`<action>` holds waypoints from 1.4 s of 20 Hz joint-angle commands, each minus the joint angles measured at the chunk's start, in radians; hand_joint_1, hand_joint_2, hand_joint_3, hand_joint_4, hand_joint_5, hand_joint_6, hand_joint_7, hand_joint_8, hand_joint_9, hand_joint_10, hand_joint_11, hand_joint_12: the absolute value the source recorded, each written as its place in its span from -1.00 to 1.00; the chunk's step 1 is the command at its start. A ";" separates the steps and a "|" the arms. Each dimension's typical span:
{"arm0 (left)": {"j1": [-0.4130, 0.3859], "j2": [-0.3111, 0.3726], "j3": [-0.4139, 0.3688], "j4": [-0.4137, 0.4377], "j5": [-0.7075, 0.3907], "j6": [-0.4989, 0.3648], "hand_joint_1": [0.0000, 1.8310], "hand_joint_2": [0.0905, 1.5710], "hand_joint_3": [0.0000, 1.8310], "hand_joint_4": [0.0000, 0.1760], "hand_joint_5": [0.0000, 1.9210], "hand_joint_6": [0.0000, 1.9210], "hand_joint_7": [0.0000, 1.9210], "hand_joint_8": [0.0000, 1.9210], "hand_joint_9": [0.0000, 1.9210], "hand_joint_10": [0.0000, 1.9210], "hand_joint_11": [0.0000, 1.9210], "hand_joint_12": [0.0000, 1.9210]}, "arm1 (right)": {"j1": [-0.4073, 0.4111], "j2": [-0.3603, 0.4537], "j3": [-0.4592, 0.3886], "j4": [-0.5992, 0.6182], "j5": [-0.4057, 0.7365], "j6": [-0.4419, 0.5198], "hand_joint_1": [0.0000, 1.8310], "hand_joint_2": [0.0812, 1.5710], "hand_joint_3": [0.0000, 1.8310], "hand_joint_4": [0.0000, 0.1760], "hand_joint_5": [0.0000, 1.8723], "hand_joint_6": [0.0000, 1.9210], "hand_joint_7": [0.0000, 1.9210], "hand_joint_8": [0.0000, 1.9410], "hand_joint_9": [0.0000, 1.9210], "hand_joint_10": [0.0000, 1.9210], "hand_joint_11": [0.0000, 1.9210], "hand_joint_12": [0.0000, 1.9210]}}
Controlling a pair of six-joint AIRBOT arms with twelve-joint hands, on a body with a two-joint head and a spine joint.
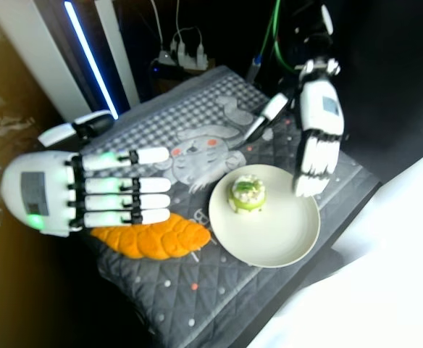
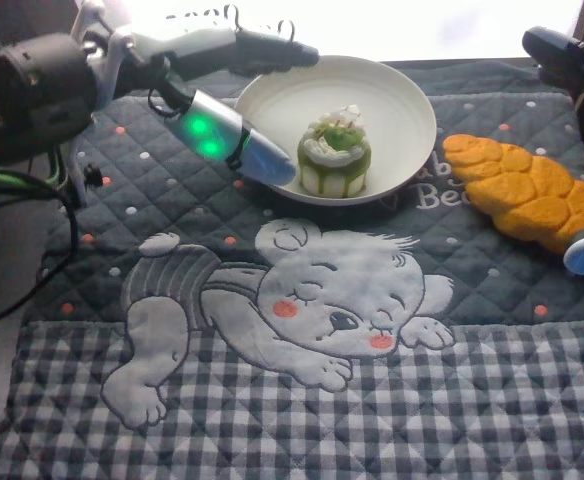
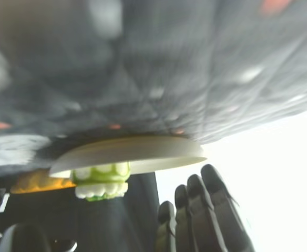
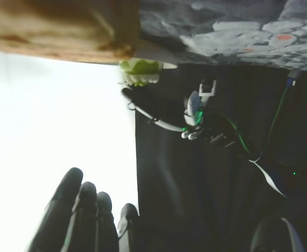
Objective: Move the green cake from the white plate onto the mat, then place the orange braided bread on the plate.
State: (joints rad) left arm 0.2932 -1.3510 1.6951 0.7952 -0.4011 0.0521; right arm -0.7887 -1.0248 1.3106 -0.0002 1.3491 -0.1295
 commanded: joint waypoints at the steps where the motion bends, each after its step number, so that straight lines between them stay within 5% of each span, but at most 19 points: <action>1: -0.020 0.008 0.008 -0.020 -0.043 -0.006 -0.26 -0.19 -1.00 0.27 -0.72 -1.00 -0.67 -1.00 -0.68 -1.00 -0.81 -0.75 | 0.003 0.009 0.003 0.032 0.120 0.007 -0.34 -0.18 -1.00 0.34 -1.00 -1.00 -0.98 -1.00 -0.92 -0.99 -0.94 -0.65; 3: -0.039 0.001 0.008 -0.001 -0.028 -0.006 -0.28 -0.20 -1.00 0.56 -0.74 -1.00 -0.71 -1.00 -0.73 -1.00 -0.86 -0.76 | 0.003 0.008 0.003 0.032 0.120 0.007 -0.35 -0.17 -1.00 0.33 -1.00 -1.00 -0.98 -1.00 -0.92 -0.99 -0.94 -0.64; 4: -0.047 -0.003 0.008 0.005 -0.026 -0.006 -0.27 -0.21 -1.00 0.59 -0.74 -1.00 -0.72 -1.00 -0.73 -1.00 -0.86 -0.76 | 0.003 0.008 0.003 0.032 0.120 0.007 -0.35 -0.17 -1.00 0.33 -1.00 -1.00 -0.98 -1.00 -0.92 -1.00 -0.95 -0.64; 6: -0.058 -0.012 0.009 0.034 -0.025 -0.030 -0.26 -0.21 -1.00 0.33 -0.73 -1.00 -0.72 -1.00 -0.71 -0.99 -0.82 -0.74 | 0.003 0.008 0.003 0.032 0.120 0.007 -0.32 -0.18 -1.00 0.30 -1.00 -1.00 -0.97 -1.00 -0.92 -1.00 -0.95 -0.64; 9: -0.067 -0.025 0.010 0.062 -0.027 -0.051 -0.29 -0.21 -1.00 0.63 -0.75 -1.00 -0.74 -1.00 -0.72 -1.00 -0.98 -0.35 | 0.003 0.008 0.003 0.032 0.120 0.007 -0.30 -0.19 -1.00 0.31 -1.00 -1.00 -0.97 -1.00 -0.93 -1.00 -0.97 -0.64; 12: -0.073 -0.043 0.010 0.097 -0.026 -0.062 -0.26 -0.20 -1.00 0.65 -0.74 -1.00 -0.72 -0.99 -0.70 -0.99 -0.96 -0.32 | 0.003 0.008 0.004 0.032 0.120 0.007 -0.32 -0.19 -1.00 0.42 -0.98 -0.99 -0.95 -0.99 -0.92 -0.99 -0.95 -0.63; 16: -0.073 -0.066 0.017 0.117 -0.026 -0.077 -0.28 -0.16 -0.99 0.34 -0.74 -1.00 -0.67 -1.00 -0.64 -0.99 -0.91 -0.32 | 0.003 0.008 0.004 0.032 0.121 0.007 -0.31 -0.19 -1.00 0.39 -0.97 -1.00 -0.93 -0.99 -0.89 -0.99 -0.93 -0.62; 18: -0.069 -0.075 0.018 0.130 -0.026 -0.078 -0.28 -0.17 -1.00 0.73 -0.77 -1.00 -0.64 -0.99 -0.58 -0.98 -0.84 -0.29 | 0.003 0.008 0.004 0.031 0.121 0.007 -0.29 -0.20 -1.00 0.40 -0.96 -0.99 -0.93 -0.99 -0.90 -1.00 -0.94 -0.61; 20: -0.062 -0.091 0.020 0.145 -0.027 -0.078 -0.29 -0.18 -1.00 0.57 -0.78 -1.00 -0.63 -1.00 -0.54 -0.99 -0.82 -0.23 | 0.003 0.008 0.004 0.030 0.121 0.007 -0.28 -0.22 -1.00 0.49 -0.95 -0.99 -0.91 -0.99 -0.89 -0.99 -0.93 -0.61; 22: -0.057 -0.103 0.025 0.155 -0.027 -0.078 -0.32 -0.17 -1.00 0.12 -0.78 -1.00 -0.62 -1.00 -0.53 -1.00 -0.87 -0.20 | 0.003 0.008 0.004 0.029 0.122 0.007 -0.29 -0.22 -1.00 0.35 -0.95 -1.00 -0.90 -0.99 -0.89 -0.99 -0.93 -0.60; 25: -0.039 -0.118 0.037 0.152 -0.025 -0.078 -0.38 -0.18 -1.00 0.26 -0.78 -1.00 -0.62 -1.00 -0.54 -1.00 -0.87 -0.18 | 0.003 0.008 0.003 0.025 0.125 0.007 -0.32 -0.21 -1.00 0.54 -0.95 -1.00 -0.91 -1.00 -0.90 -1.00 -0.95 -0.60; 27: -0.030 -0.124 0.042 0.143 -0.025 -0.079 -0.36 -0.18 -1.00 0.00 -0.75 -0.99 -0.60 -0.99 -0.52 -0.99 -0.86 -0.18 | 0.003 0.008 0.002 0.025 0.127 0.007 -0.31 -0.20 -1.00 0.54 -0.95 -1.00 -0.92 -1.00 -0.91 -1.00 -0.96 -0.61; 28: -0.025 -0.129 0.046 0.143 -0.026 -0.082 -0.33 -0.17 -1.00 0.34 -0.75 -1.00 -0.57 -1.00 -0.49 -0.99 -0.86 -0.10 | 0.003 0.008 0.001 0.025 0.129 0.007 -0.30 -0.20 -1.00 0.55 -0.95 -1.00 -0.92 -1.00 -0.91 -1.00 -0.97 -0.61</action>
State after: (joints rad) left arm 0.2733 -1.4818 1.7390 0.9699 -0.3592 -0.0231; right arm -0.7887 -1.0267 1.3106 -0.0059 1.3514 -0.1295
